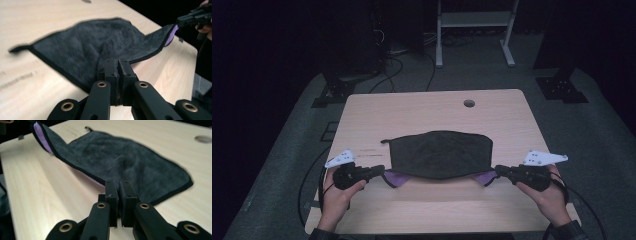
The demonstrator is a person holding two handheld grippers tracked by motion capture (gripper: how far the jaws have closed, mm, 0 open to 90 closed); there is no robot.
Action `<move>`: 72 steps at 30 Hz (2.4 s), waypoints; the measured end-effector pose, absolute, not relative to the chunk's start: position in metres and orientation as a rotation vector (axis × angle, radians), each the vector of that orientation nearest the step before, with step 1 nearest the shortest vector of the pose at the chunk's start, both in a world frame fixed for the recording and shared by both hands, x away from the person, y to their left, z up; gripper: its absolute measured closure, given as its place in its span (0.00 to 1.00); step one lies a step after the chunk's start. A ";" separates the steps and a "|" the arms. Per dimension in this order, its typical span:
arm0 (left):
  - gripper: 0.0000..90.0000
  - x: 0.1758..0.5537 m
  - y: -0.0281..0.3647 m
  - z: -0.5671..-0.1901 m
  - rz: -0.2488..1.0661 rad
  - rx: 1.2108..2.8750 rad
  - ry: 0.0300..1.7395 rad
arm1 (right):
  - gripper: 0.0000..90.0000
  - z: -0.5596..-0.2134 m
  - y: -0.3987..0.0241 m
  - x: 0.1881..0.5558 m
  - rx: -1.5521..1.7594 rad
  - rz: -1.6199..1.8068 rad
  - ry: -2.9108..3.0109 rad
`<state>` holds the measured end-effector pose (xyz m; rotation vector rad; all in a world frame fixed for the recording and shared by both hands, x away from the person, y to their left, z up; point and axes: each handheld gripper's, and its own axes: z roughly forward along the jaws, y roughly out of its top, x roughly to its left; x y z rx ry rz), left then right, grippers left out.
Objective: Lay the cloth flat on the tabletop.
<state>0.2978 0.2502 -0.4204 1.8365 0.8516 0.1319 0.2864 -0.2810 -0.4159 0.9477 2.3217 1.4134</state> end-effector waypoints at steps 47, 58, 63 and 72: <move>0.75 0.315 0.230 -0.469 0.254 2.182 0.966 | 0.70 -0.476 -0.272 0.323 0.982 1.058 2.498; 0.74 0.324 0.242 -0.468 0.299 2.173 1.004 | 0.67 -0.474 -0.293 0.337 1.038 0.994 2.443; 0.72 0.327 0.243 -0.469 0.290 2.155 1.015 | 0.65 -0.474 -0.298 0.345 1.061 1.006 2.445; 0.56 0.329 0.257 -0.465 0.282 1.983 1.047 | 0.56 -0.472 -0.316 0.343 1.150 1.075 2.348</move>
